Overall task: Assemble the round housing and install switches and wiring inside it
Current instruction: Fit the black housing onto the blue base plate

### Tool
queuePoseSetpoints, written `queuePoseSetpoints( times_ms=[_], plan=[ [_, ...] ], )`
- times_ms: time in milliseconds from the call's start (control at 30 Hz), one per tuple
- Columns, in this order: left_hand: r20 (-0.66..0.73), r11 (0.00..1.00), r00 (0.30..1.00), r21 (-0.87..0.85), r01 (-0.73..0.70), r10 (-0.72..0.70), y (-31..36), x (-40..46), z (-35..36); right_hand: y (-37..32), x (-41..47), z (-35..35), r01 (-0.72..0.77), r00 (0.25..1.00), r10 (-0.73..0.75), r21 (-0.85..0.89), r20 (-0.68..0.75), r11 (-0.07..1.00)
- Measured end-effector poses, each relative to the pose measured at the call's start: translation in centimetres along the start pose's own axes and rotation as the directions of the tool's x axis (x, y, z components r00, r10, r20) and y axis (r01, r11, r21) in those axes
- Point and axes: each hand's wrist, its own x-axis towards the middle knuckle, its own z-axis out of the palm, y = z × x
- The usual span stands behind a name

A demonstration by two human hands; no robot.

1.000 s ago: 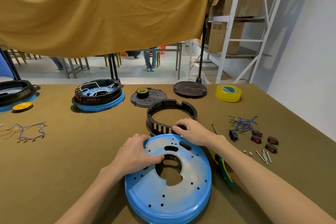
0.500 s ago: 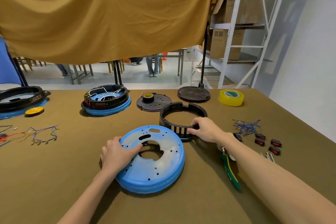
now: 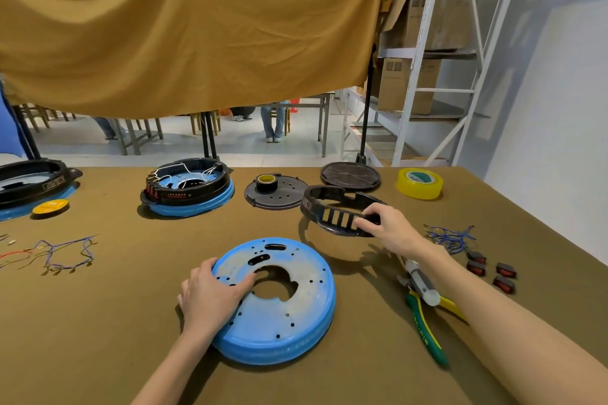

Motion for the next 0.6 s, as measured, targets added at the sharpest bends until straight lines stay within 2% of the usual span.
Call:
queuePoseSetpoints(
  times_ms=[100, 233, 333, 400, 467, 600],
  plan=[
    [-0.004, 1.0, 1.0, 0.026, 0.017, -0.017, 0.8, 0.4, 0.8, -0.5, -0.5, -0.1, -0.01, 0.999, 0.011, 0.038, -0.032, 0.999],
    [0.028, 0.999, 0.999, -0.027, 0.027, -0.026, 3.6, 0.6, 2.3, -2.0, -1.7, 0.2, 0.012, 1.0, -0.011, 0.063, -0.029, 0.998],
    [0.157, 0.973, 0.988, -0.23, 0.028, 0.009, 4.7, 0.6, 3.7, -3.5, -3.0, -0.1, 0.067, 0.997, -0.065, 0.094, -0.031, 0.993],
    [0.256, 0.902, 0.965, -0.427, 0.058, 0.059, 4.6, 0.7, 4.1, -4.2, -4.1, -0.2, 0.12, 0.993, -0.122, 0.086, 0.01, 0.989],
    [0.275, 0.813, 0.957, -0.576, 0.087, 0.093, 4.2, 0.9, 3.8, -4.3, -5.3, 0.1, 0.172, 0.981, -0.174, 0.037, 0.082, 0.984],
    [0.257, 0.771, 0.954, -0.635, 0.045, 0.156, 3.3, 0.9, 3.1, -4.2, -7.7, 1.4, 0.257, 0.947, -0.258, 0.03, 0.191, 0.966]
  ],
)
